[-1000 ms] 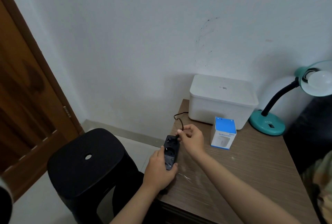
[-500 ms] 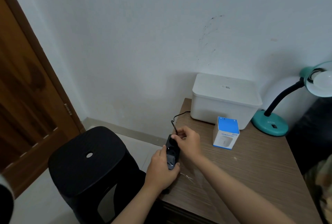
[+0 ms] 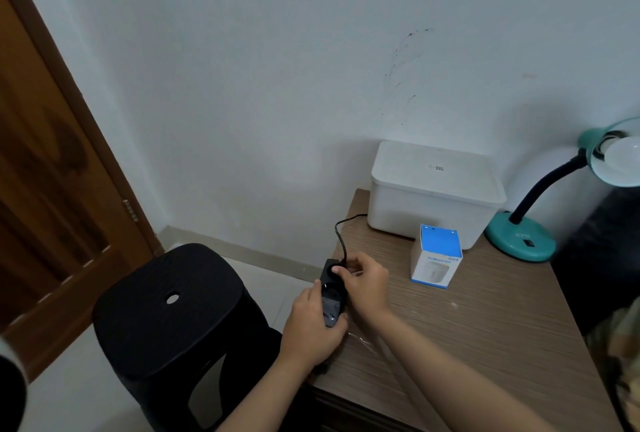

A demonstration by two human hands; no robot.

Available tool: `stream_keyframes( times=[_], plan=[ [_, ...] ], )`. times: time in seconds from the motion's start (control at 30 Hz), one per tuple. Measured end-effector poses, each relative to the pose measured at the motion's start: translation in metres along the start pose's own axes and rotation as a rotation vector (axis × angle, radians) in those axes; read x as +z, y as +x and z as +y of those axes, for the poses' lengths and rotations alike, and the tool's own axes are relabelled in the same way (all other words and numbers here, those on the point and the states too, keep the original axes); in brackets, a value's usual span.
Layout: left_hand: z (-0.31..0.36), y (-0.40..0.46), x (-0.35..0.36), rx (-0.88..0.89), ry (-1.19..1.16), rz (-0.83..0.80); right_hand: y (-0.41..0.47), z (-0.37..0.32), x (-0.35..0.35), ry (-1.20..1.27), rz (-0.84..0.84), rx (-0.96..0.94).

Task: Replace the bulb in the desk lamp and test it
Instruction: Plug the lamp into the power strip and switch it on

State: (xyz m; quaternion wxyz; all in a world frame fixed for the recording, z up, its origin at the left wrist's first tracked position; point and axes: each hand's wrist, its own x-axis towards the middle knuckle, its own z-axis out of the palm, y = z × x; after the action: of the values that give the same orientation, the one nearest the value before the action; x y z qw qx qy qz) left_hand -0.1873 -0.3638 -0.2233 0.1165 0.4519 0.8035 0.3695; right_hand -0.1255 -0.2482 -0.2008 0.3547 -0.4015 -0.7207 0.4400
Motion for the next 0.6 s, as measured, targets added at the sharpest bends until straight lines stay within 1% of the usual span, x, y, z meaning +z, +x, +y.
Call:
stream_keyframes(
  times=[0.3, 0.47, 0.6],
  plan=[
    [-0.0012, -0.0002, 0.0006, 0.0, 0.004, -0.009, -0.0105, 0.0082, -0.0004, -0.047, 0.06, -0.119],
    [-0.0001, -0.0002, 0.0001, -0.004, 0.006, -0.013, -0.0096, 0.004, 0.0039, 0.002, 0.073, -0.031],
    [-0.0008, -0.0006, -0.0001, -0.009, -0.01, -0.017, -0.0071, 0.0004, 0.0067, -0.015, 0.082, -0.031]
  ],
)
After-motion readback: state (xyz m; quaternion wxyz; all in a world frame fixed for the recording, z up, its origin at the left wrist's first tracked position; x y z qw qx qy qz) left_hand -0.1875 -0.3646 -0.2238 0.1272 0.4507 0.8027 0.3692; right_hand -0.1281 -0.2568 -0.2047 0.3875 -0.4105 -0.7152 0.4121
